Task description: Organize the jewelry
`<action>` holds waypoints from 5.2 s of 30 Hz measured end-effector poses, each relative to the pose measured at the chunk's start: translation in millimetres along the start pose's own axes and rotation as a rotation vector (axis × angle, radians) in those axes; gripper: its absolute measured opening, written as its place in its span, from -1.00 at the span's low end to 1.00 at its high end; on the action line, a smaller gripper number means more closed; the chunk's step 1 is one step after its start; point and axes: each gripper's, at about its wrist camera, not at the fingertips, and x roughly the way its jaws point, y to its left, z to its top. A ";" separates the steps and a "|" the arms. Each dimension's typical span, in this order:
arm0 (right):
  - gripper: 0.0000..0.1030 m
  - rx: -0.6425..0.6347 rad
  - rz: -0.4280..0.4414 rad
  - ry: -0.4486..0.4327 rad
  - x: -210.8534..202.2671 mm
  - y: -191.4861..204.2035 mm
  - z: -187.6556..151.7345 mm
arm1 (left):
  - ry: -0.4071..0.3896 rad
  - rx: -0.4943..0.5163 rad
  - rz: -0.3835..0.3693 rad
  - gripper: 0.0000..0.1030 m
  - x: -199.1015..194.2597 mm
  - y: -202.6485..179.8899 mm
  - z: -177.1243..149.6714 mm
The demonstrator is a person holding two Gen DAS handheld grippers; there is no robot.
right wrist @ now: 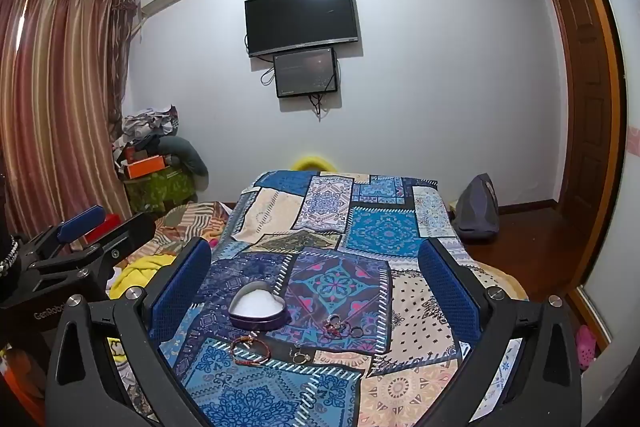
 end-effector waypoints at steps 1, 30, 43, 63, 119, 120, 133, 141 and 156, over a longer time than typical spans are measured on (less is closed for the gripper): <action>0.99 0.000 0.000 0.000 0.1 -0.1 -0.1 | 0.000 -0.001 0.000 1.00 -0.2 -0.4 -0.3; 0.99 0.004 -0.004 -0.001 -1.1 -1.1 -2.9 | -0.002 0.017 -0.010 1.00 -3.5 -2.2 1.7; 0.99 0.004 -0.004 0.000 -1.0 -1.6 -2.6 | 0.001 0.021 -0.016 1.00 -2.3 -1.9 1.2; 0.99 0.009 -0.006 0.015 5.6 -4.2 -5.3 | 0.006 0.026 -0.015 1.00 0.9 -4.3 -0.3; -0.04 -0.073 0.261 0.694 169.8 -16.4 -144.2 | 0.718 0.148 -0.061 0.66 173.5 26.9 -178.3; -0.09 -0.079 0.266 0.694 170.3 -14.7 -145.0 | 0.717 0.151 -0.063 0.66 173.6 26.8 -178.8; -0.60 -0.118 0.246 0.689 173.2 -10.0 -146.9 | 0.683 0.208 -0.085 0.27 177.4 16.9 -182.9; -0.82 -0.073 0.242 0.699 168.2 -13.6 -145.6 | 0.684 0.192 -0.100 -0.39 174.9 16.9 -178.2; -0.83 -0.056 0.227 0.645 152.1 -15.4 -128.0 | 0.681 0.081 -0.129 -0.93 156.2 32.4 -162.6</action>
